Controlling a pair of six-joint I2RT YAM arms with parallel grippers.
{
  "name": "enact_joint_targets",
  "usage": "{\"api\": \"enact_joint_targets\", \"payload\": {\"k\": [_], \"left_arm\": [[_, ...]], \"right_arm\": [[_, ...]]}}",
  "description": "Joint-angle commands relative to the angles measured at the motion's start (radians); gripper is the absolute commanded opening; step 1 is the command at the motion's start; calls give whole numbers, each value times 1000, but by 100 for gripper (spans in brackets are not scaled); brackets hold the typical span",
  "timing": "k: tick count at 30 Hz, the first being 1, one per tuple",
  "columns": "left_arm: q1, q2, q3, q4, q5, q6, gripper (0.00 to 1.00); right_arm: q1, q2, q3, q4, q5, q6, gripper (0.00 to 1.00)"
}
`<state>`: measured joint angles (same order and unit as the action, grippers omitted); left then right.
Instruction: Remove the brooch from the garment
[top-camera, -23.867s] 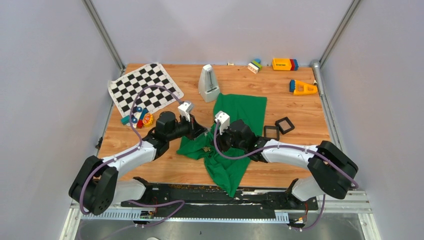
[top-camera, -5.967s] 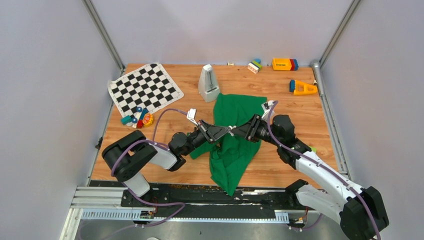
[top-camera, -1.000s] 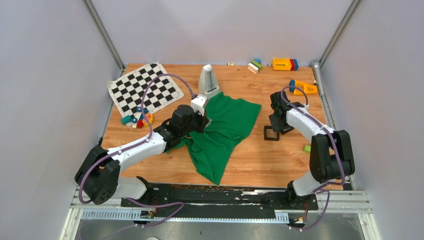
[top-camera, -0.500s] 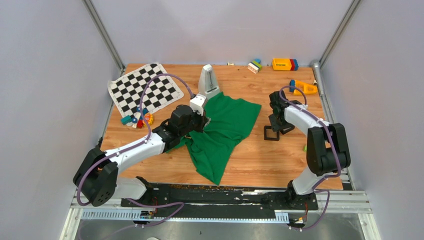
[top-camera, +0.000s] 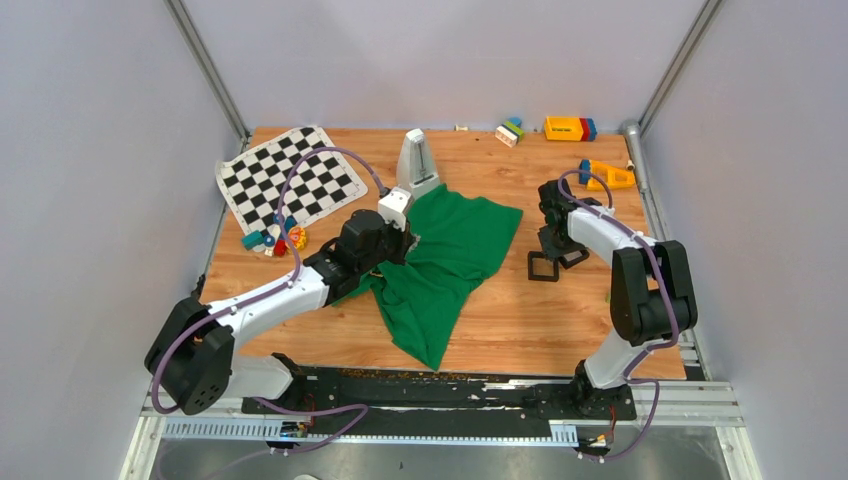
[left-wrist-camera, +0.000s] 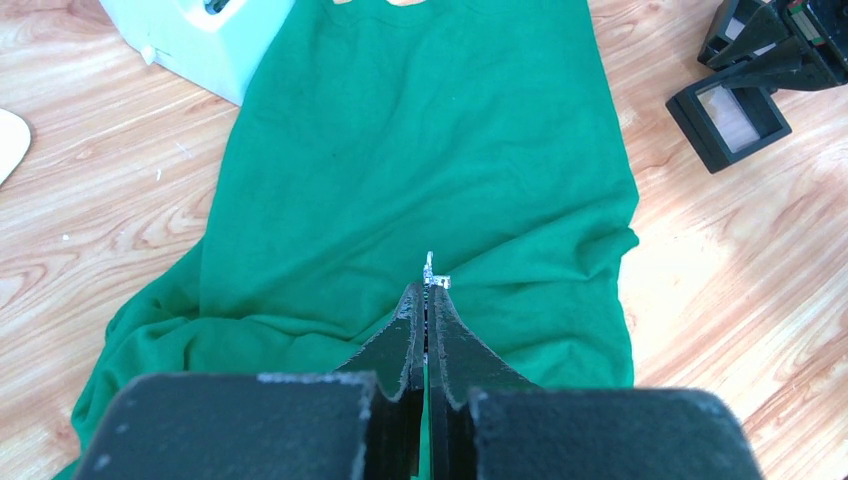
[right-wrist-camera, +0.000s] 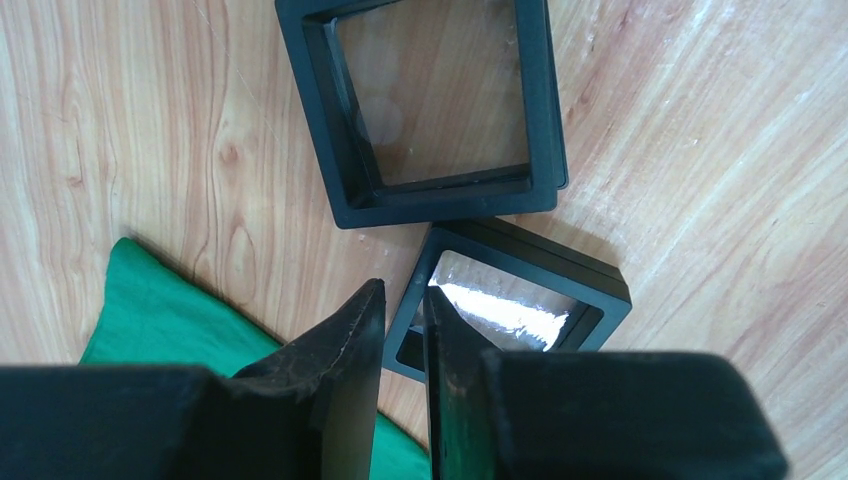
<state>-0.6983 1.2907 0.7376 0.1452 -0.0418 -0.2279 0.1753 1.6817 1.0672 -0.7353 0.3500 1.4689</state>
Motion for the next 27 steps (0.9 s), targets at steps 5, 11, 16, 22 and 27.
{"api": "enact_joint_targets", "payload": {"k": [5, 11, 16, 22, 27], "left_arm": [[-3, -40, -3, 11, -22, 25, 0], [-3, -41, -1, 8, -20, 27, 0], [-3, -41, 0, 6, -18, 29, 0], [-3, -41, 2, 4, -19, 30, 0], [-3, -38, 2, 5, -20, 30, 0]], "right_arm": [[-6, 17, 39, 13, 16, 1, 22], [-8, 32, 50, 12, 10, -2, 24], [-9, 45, 56, 16, 2, -5, 23], [-9, 41, 60, 15, -1, -16, 1], [-8, 3, 55, 17, -22, -31, 0]]}}
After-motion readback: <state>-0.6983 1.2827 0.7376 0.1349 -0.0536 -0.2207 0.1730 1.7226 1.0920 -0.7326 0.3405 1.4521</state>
